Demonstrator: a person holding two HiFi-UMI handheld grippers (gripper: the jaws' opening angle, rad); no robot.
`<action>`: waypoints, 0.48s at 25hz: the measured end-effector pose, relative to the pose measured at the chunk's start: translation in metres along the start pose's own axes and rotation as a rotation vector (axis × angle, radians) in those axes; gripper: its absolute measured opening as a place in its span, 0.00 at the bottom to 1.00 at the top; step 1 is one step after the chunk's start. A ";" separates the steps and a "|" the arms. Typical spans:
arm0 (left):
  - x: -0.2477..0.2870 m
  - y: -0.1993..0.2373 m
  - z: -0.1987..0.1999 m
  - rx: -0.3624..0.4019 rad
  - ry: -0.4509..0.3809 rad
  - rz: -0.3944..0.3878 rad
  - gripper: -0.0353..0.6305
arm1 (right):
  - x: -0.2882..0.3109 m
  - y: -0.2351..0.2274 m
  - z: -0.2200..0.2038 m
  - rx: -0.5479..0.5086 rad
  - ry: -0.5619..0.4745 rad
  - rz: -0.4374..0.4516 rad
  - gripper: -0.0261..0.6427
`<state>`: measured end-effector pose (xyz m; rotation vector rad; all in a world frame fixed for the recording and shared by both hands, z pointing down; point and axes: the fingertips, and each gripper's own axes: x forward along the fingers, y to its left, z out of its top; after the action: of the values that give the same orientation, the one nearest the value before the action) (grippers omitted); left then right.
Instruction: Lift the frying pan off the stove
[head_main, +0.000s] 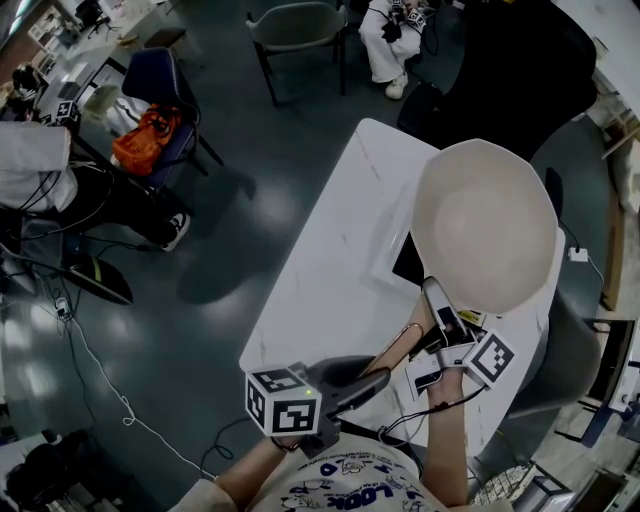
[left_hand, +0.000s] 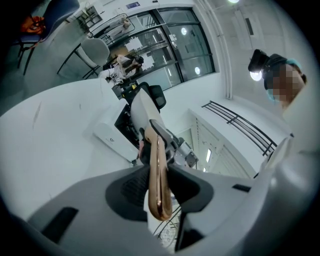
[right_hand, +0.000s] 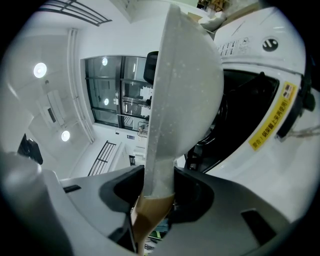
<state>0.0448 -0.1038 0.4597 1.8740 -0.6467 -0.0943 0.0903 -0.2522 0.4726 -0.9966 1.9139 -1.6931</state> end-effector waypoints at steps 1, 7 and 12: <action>0.000 -0.001 0.000 -0.002 0.003 -0.002 0.24 | 0.000 0.001 0.000 -0.003 0.002 0.000 0.29; 0.002 -0.006 0.001 -0.001 0.012 -0.020 0.24 | -0.001 0.003 0.002 -0.004 -0.003 0.001 0.29; 0.002 -0.010 0.002 0.000 0.017 -0.038 0.24 | -0.002 0.008 0.003 0.000 -0.015 0.012 0.29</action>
<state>0.0495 -0.1033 0.4503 1.8859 -0.5997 -0.1028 0.0917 -0.2525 0.4644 -0.9938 1.9070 -1.6739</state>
